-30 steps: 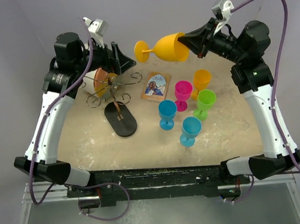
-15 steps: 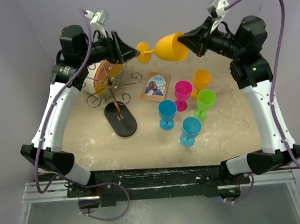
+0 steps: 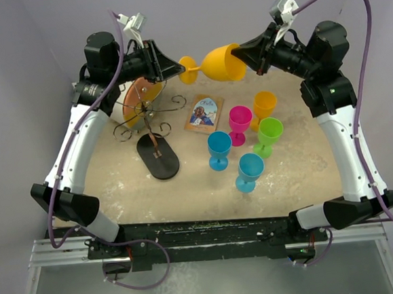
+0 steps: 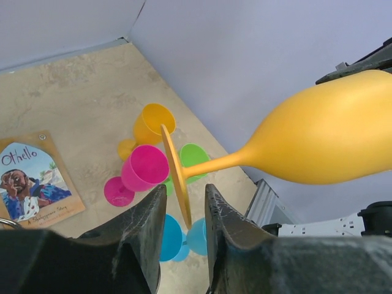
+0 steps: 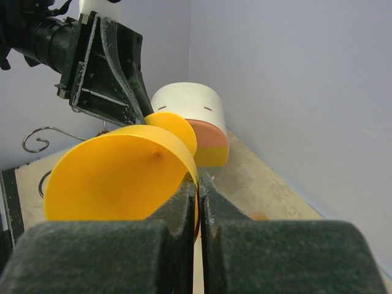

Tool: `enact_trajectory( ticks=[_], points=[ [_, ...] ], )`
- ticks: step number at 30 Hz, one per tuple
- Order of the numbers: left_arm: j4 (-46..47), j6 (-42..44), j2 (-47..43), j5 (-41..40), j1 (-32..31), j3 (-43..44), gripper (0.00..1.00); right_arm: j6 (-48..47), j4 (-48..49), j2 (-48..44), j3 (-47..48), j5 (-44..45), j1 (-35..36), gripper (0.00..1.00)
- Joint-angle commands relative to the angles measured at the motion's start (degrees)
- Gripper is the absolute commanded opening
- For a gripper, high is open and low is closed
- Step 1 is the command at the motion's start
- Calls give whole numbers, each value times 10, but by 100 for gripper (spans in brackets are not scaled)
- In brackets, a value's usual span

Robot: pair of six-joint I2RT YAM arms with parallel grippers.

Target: Place the wine glass upside down on the wine glass rack

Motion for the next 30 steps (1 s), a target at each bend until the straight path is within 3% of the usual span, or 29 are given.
enact_trajectory(
  ticks=[1,6,12,16,21,28,30],
  points=[
    [42,-26,0,23,-7,1,31,-4,18,-8,19,-1,4,0],
    [56,-44,0,33,-7,-14,21,1,28,-8,14,7,5,0],
    [56,-38,-3,31,-8,-14,2,0,31,-11,7,7,5,0],
    [46,-26,-8,14,-7,-12,0,-1,29,-20,0,3,6,1],
    [43,-14,-22,12,7,-6,0,-15,12,-32,-6,7,5,32],
    [40,-13,-56,21,86,3,0,-66,-38,-60,-3,43,4,92],
    [36,-6,-69,15,112,5,0,-76,-52,-69,0,55,3,98]
  ],
)
